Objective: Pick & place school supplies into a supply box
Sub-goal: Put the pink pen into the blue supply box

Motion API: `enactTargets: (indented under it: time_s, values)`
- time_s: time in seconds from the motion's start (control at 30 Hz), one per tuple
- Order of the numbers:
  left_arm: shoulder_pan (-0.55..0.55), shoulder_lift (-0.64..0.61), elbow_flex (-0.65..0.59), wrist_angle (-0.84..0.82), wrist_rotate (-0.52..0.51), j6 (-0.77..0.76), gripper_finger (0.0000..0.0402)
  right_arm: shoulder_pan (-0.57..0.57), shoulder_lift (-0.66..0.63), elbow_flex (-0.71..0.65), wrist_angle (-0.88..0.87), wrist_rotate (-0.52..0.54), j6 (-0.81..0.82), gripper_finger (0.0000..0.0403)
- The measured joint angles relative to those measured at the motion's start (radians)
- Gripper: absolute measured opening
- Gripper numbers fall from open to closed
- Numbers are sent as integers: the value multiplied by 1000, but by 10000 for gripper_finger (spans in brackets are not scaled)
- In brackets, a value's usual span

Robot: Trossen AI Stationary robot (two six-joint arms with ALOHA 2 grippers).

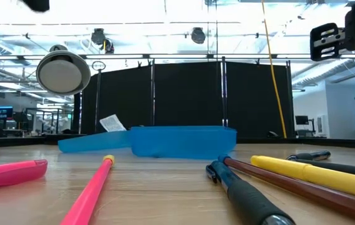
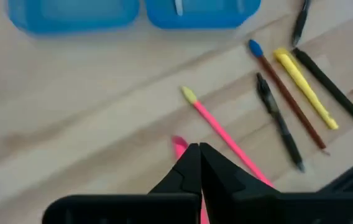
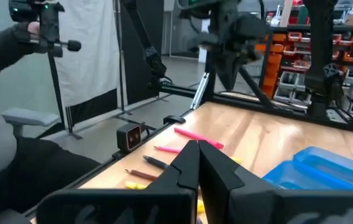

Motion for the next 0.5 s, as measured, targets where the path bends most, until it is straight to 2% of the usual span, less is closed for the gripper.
enactTargets:
  time_s: [0.2, 0.3, 0.4, 0.5]
  values:
    - [21, 2, -174, 353, 31, -4, 11, 0, 0, 0, -1, 8, -10, 0]
    - [32, 2, -243, 477, 94, 11, 20, 0, 0, 0, -1, 14, -11, 0]
    - [38, 2, -278, 498, 128, 13, 46, 0, 0, 0, -1, 14, -11, 0]
    - [50, 2, -287, 491, 171, 34, 88, 0, 0, 0, -1, 14, -10, 0]
